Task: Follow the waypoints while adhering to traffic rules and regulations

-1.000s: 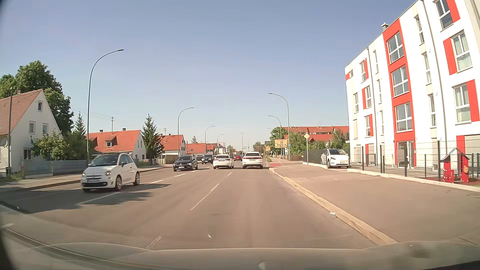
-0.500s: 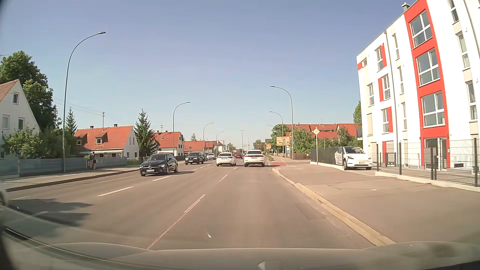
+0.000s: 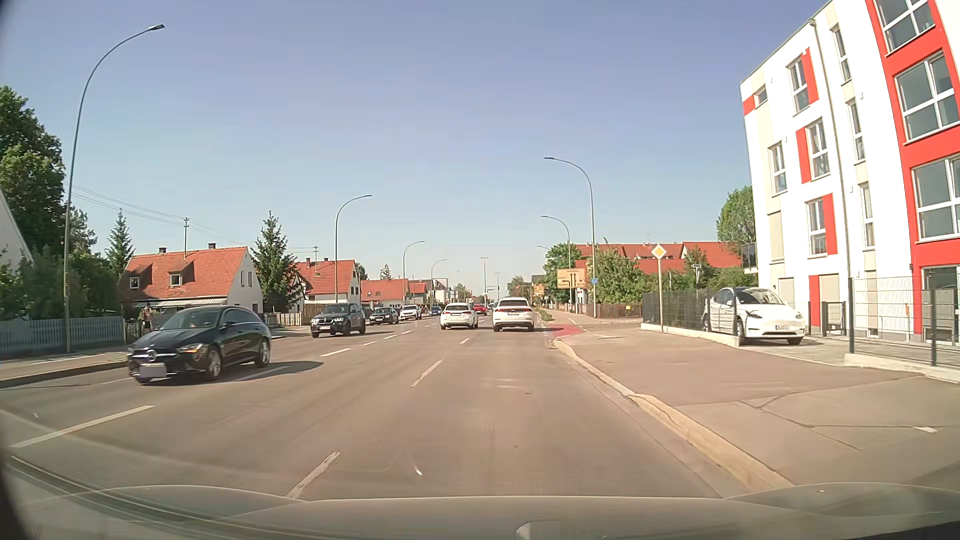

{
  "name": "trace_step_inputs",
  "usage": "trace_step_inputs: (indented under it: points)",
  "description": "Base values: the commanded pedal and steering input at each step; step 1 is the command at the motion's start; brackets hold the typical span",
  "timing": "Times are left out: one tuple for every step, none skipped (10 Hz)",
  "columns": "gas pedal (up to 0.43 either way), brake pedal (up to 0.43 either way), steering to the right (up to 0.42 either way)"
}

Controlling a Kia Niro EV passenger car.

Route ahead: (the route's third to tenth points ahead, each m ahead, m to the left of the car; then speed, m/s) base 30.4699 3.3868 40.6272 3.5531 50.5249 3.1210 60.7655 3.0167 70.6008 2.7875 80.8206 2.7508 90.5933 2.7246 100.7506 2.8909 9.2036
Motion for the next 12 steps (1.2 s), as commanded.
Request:
trace_step_inputs:
  points:
    - [0.130,0.000,-0.005]
    - [0.130,0.000,-0.006]
    - [0.130,0.000,-0.006]
    - [0.130,0.000,-0.008]
    - [0.130,0.000,-0.007]
    - [0.130,0.000,-0.006]
    - [0.130,0.000,-0.002]
    - [0.130,0.000,0.001]
    - [0.130,0.000,0.001]
    - [0.130,0.000,0.001]
    - [0.118,0.000,0.001]
    - [0.079,0.000,0.003]
